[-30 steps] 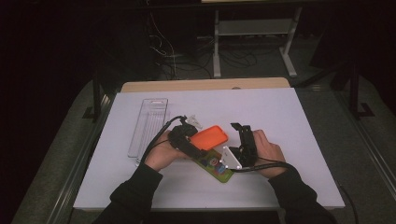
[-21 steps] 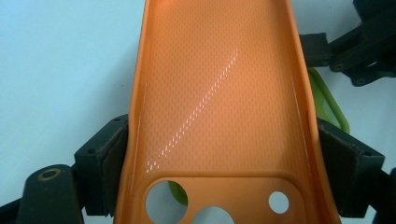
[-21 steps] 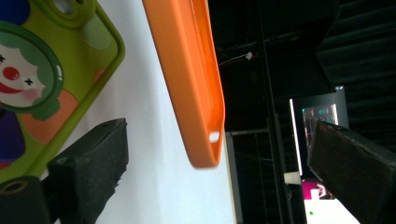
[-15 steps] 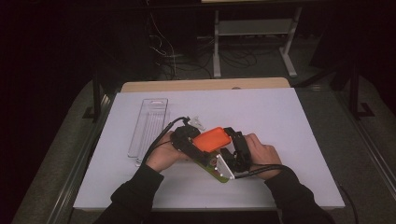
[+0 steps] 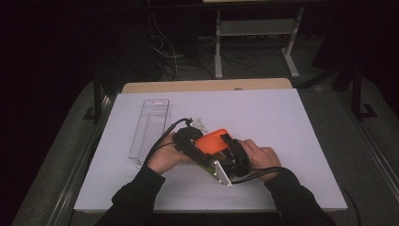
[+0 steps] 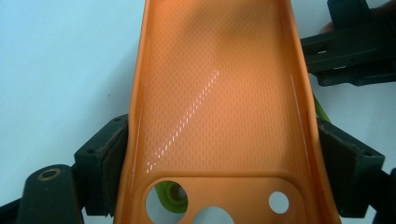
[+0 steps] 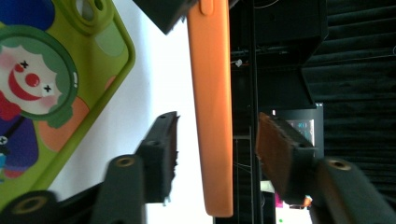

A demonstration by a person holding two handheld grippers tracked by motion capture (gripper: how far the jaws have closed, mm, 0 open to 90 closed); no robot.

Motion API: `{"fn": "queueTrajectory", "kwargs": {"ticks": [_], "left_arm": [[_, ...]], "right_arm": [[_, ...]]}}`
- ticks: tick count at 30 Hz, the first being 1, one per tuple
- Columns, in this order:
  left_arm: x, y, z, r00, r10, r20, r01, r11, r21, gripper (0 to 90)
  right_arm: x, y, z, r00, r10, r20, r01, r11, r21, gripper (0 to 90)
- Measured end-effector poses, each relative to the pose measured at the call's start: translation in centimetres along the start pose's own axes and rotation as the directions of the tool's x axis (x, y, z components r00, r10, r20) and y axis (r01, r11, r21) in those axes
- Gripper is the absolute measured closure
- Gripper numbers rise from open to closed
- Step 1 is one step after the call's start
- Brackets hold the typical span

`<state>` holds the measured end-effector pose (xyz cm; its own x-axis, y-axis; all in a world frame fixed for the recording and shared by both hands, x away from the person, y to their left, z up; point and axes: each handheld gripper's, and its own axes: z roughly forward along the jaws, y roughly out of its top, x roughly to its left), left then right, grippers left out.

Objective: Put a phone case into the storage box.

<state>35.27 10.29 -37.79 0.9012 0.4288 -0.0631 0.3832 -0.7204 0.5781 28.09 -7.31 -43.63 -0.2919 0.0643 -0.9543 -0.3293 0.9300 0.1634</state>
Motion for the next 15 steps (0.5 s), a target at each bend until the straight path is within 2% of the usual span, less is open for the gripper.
{"fn": "queueTrajectory", "kwargs": {"ticks": [6,9,10,15], "left_arm": [[0.05,-0.05,0.07,1.0000,-0.002,-0.002,0.002,1.0000,-0.006,15.5],[0.06,-0.05,0.08,1.0000,-0.001,-0.001,0.001,1.0000,-0.005,15.6],[0.05,-0.03,0.08,1.0000,-0.002,-0.002,0.002,1.0000,-0.002,15.6],[0.03,-0.03,0.12,1.0000,-0.002,-0.003,0.002,1.0000,-0.002,15.5]], "right_arm": [[0.11,0.20,-0.10,0.9998,-0.011,-0.014,0.011,1.000,-0.006,65.1],[0.06,0.25,-0.12,0.9998,-0.015,-0.016,0.015,1.000,-0.012,67.9],[0.00,0.25,-0.12,0.9994,-0.028,-0.019,0.027,0.999,-0.018,71.4],[0.15,0.28,-0.15,0.9993,-0.020,-0.033,0.020,1.000,-0.009,76.1]]}}
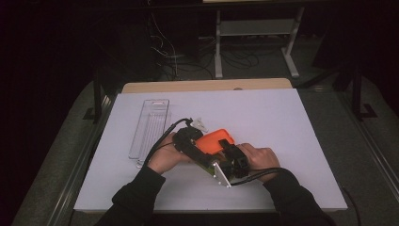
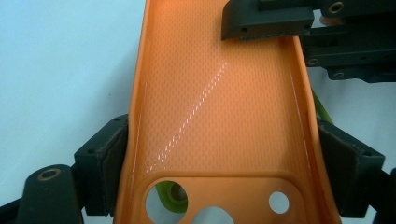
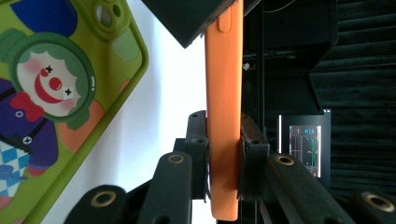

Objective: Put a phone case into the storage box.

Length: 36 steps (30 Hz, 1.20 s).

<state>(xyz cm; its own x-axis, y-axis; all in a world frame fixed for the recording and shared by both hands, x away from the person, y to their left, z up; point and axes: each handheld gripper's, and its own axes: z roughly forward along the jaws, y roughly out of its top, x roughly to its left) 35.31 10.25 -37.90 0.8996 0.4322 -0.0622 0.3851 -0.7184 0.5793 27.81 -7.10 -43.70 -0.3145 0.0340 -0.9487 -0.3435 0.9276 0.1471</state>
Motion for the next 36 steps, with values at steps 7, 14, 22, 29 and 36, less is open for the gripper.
{"fn": "queueTrajectory", "kwargs": {"ticks": [7,14,22,29,36], "left_arm": [[0.1,-0.1,0.0,1.0000,-0.004,0.007,0.004,1.0000,-0.003,14.8],[0.0,-0.3,0.0,0.9995,-0.029,-0.013,0.029,0.9990,-0.035,4.2],[0.4,-0.6,-1.2,1.0000,-0.003,-0.001,0.003,0.9991,-0.043,0.0],[1.1,-1.3,-2.1,1.0000,0.006,0.004,-0.006,0.9987,-0.052,0.0],[1.7,-1.7,-2.6,0.9999,-0.001,-0.010,0.000,0.9966,-0.082,0.0]], "right_arm": [[0.1,0.0,0.1,0.9994,-0.035,0.006,0.035,0.999,-0.006,77.7],[0.2,0.0,0.0,0.9994,-0.026,0.023,0.026,1.000,0.000,78.0],[-0.2,-0.7,0.1,0.9998,-0.002,0.021,0.001,1.000,0.027,77.9],[-0.7,-1.8,0.2,0.9990,0.030,0.033,-0.031,0.999,0.040,77.8],[-1.2,-2.9,0.2,0.9935,0.112,-0.019,-0.111,0.992,0.066,77.8]]}}
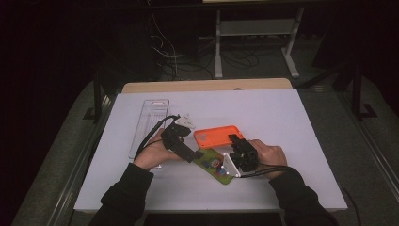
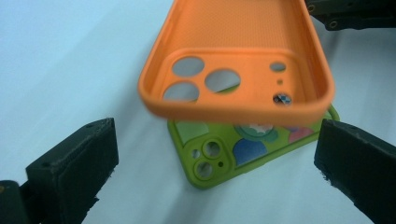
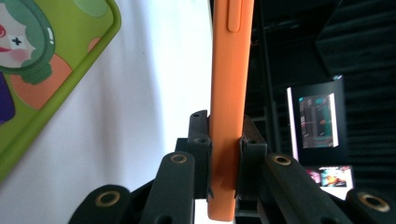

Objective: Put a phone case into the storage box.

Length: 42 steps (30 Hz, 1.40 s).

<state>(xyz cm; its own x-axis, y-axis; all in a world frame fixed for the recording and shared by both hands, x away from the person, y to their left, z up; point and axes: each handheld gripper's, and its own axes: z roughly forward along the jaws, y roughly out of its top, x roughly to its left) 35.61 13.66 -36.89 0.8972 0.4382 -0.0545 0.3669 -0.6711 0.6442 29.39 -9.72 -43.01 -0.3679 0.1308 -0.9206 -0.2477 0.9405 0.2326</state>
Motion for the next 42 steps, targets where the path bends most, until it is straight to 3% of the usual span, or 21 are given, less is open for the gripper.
{"fn": "queueTrajectory", "kwargs": {"ticks": [5,7,9,12,15,18,23,27,28,29,30,32,33,34,35,36,37,38,39,40,42], "left_arm": [[0.2,-0.2,-0.1,0.9999,-0.011,-0.011,0.011,0.9999,-0.007,0.0],[0.2,-0.2,0.0,0.9999,-0.004,-0.012,0.004,1.0000,-0.006,0.0],[0.1,-0.2,0.1,0.9998,-0.020,-0.010,0.019,0.9996,-0.019,0.0],[0.2,-0.2,0.1,0.9999,0.001,-0.013,-0.001,0.9998,-0.022,0.0],[0.2,-0.1,0.0,0.9998,0.019,-0.004,-0.019,0.9997,-0.013,0.0],[0.0,-0.1,0.1,1.0000,-0.005,-0.002,0.005,0.9997,-0.025,0.0],[0.0,-0.2,0.1,1.0000,-0.007,-0.005,0.007,0.9997,-0.022,0.0],[-0.1,-0.2,0.3,0.9998,-0.013,-0.013,0.013,0.9996,-0.025,0.0],[-0.1,-0.1,0.3,0.9998,-0.013,-0.012,0.012,0.9997,-0.023,0.0],[-0.1,-0.1,0.3,0.9999,-0.009,-0.011,0.009,0.9997,-0.022,0.0],[0.0,-0.1,0.2,0.9999,0.005,-0.009,-0.005,1.0000,-0.008,0.0],[-0.1,-0.1,0.3,0.9999,0.003,-0.010,-0.004,0.9999,-0.010,0.0],[-0.1,-0.1,0.3,0.9999,0.007,-0.011,-0.007,0.9999,-0.009,0.0],[-0.1,-0.1,0.3,0.9999,0.007,-0.014,-0.007,0.9999,-0.011,0.0],[-0.2,-0.1,0.4,0.9999,-0.004,-0.013,0.004,0.9997,-0.024,0.0],[-0.2,-0.1,0.4,0.9999,-0.005,-0.015,0.004,0.9996,-0.027,0.0],[-0.3,-0.1,0.4,0.9999,-0.008,-0.015,0.007,0.9995,-0.030,0.0],[-0.3,-0.1,0.4,0.9999,-0.006,-0.015,0.006,0.9995,-0.030,0.0],[-0.3,-0.1,0.4,0.9999,-0.004,-0.016,0.004,0.9995,-0.031,0.0],[-0.2,0.0,0.3,0.9997,0.016,-0.020,-0.016,0.9998,-0.013,0.0],[-0.2,-0.1,0.3,0.9998,0.002,-0.021,-0.002,0.9997,-0.026,0.0]], "right_arm": [[-0.4,-0.7,0.3,0.9952,0.087,-0.045,-0.087,0.996,0.003,77.8],[-0.6,-1.0,0.4,0.9851,0.158,-0.067,-0.158,0.987,0.010,77.8],[-1.0,-1.4,0.5,0.9656,0.235,-0.112,-0.233,0.972,0.023,77.8],[-1.3,-1.9,0.6,0.9495,0.285,-0.131,-0.284,0.958,0.030,77.8],[-1.6,-2.1,0.6,0.9262,0.349,-0.142,-0.347,0.937,0.044,77.8],[-1.7,-2.2,0.7,0.8894,0.425,-0.168,-0.425,0.904,0.042,77.8],[-2.3,-2.7,0.8,0.8399,0.499,-0.213,-0.501,0.864,0.049,77.8],[-2.7,-3.0,0.8,0.7843,0.572,-0.240,-0.576,0.815,0.063,77.8],[-2.8,-3.1,0.9,0.7743,0.583,-0.245,-0.586,0.807,0.068,77.8],[-2.8,-3.1,0.9,0.7481,0.615,-0.249,-0.618,0.782,0.075,77.8],[-2.9,-3.1,0.9,0.7283,0.639,-0.248,-0.640,0.763,0.086,77.8],[-3.1,-3.3,1.0,0.6961,0.669,-0.259,-0.671,0.735,0.096,77.8],[-3.2,-3.5,1.1,0.6896,0.674,-0.264,-0.678,0.729,0.091,77.8],[-3.3,-3.6,1.1,0.6545,0.705,-0.273,-0.708,0.698,0.107,77.8],[-3.5,-3.8,1.1,0.6426,0.713,-0.281,-0.718,0.688,0.103,77.8],[-3.5,-3.9,1.1,0.6229,0.729,-0.283,-0.734,0.670,0.110,77.8],[-3.6,-4.0,1.1,0.6119,0.737,-0.286,-0.743,0.660,0.112,77.8],[-3.7,-4.0,1.1,0.5840,0.757,-0.293,-0.762,0.636,0.125,77.8],[-3.8,-4.2,1.1,0.5630,0.770,-0.300,-0.776,0.617,0.129,77.8],[-3.9,-4.3,1.1,0.5523,0.776,-0.305,-0.783,0.609,0.131,77.8],[-4.0,-4.5,1.2,0.5150,0.796,-0.319,-0.805,0.577,0.139,77.8]]}}
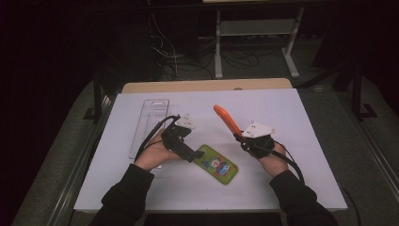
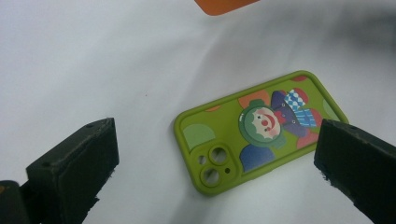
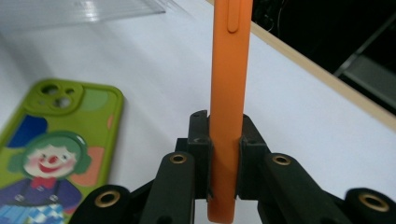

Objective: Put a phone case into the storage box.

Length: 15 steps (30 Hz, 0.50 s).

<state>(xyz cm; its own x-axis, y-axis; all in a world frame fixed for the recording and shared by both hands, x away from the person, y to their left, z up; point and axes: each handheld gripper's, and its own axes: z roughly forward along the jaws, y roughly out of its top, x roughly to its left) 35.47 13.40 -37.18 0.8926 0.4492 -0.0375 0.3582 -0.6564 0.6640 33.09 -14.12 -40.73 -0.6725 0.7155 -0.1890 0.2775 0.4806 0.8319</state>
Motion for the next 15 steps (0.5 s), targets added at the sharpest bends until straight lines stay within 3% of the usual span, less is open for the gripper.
{"fn": "queueTrajectory", "kwargs": {"ticks": [5,9,15], "left_arm": [[0.12,0.02,-0.10,0.9999,-0.012,0.002,0.012,0.9999,-0.003,0.0],[0.24,0.08,-0.21,0.9997,-0.024,-0.003,0.024,0.9994,-0.023,0.0],[0.41,0.32,-0.55,0.9980,-0.061,-0.018,0.060,0.9957,-0.071,0.0]], "right_arm": [[-0.71,-0.07,0.07,0.9961,0.076,-0.045,-0.077,0.997,-0.010,77.9],[-0.82,-0.12,0.23,0.9769,0.190,-0.097,-0.192,0.981,-0.011,77.9],[-0.94,-0.26,0.53,0.9483,0.282,-0.145,-0.289,0.957,-0.025,78.0]]}}
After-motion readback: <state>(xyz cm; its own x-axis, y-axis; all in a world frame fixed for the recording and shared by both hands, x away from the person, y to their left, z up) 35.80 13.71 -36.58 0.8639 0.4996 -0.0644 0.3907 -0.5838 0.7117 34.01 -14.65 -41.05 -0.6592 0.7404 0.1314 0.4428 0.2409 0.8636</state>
